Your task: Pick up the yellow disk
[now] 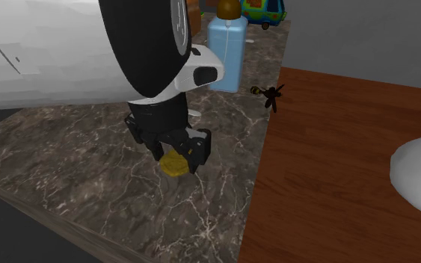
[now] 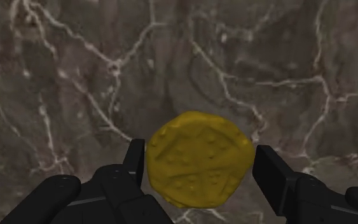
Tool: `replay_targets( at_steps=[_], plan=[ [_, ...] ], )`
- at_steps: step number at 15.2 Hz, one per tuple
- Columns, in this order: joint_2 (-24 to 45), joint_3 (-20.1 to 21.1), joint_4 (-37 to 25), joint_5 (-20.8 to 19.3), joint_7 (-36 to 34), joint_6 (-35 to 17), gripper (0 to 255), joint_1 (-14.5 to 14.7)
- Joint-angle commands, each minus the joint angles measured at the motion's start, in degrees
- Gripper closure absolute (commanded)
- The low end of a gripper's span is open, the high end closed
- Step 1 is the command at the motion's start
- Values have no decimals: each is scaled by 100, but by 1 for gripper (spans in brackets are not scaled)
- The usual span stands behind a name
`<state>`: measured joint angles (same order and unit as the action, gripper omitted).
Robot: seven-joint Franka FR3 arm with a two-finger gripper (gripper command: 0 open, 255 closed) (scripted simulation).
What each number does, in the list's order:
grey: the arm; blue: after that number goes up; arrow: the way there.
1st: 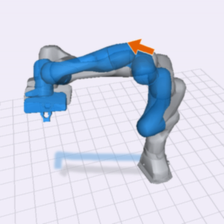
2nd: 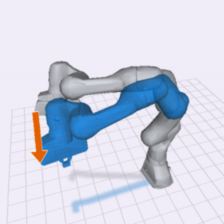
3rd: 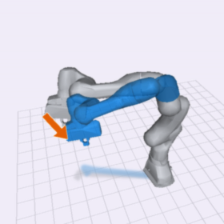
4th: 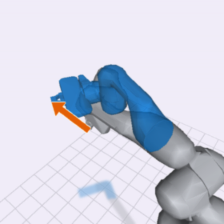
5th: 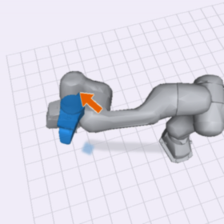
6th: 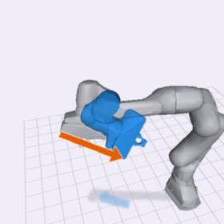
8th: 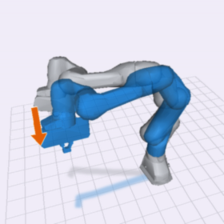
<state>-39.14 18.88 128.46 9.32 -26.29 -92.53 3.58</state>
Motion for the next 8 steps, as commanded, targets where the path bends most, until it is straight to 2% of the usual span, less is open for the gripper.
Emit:
replay_targets(
  at_steps=[1, 8],
  plan=[
    [41, -9, -175, -16, -12, 138, 255, -11],
    [208, -59, -836, -85, -31, 634, 255, -57]
  ],
)
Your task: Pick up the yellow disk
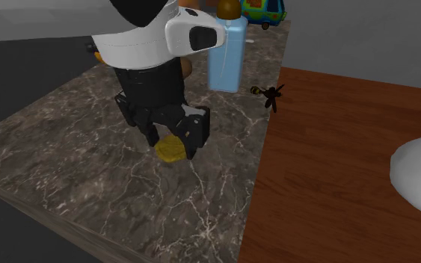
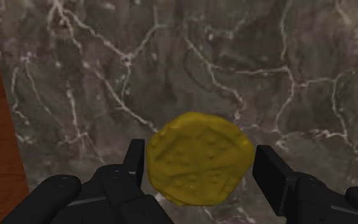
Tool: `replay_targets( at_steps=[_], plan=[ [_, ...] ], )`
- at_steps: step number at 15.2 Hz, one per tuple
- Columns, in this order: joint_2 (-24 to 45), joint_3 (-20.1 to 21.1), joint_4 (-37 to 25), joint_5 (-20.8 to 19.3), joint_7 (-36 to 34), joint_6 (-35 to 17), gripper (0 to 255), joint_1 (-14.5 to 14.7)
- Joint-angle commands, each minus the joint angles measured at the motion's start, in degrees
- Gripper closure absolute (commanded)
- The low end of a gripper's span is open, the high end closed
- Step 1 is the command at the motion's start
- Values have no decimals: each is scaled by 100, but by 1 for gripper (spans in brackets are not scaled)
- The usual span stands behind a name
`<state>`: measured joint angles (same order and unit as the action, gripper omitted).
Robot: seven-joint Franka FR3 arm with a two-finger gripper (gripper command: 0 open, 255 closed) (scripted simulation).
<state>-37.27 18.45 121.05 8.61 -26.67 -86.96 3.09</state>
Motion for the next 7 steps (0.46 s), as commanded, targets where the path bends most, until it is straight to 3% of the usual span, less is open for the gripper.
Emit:
replay_targets(
  at_steps=[1, 7],
  plan=[
    [49, -21, -194, -23, 3, 148, 255, -15],
    [179, -40, -617, -62, -13, 444, 255, -43]
  ],
)
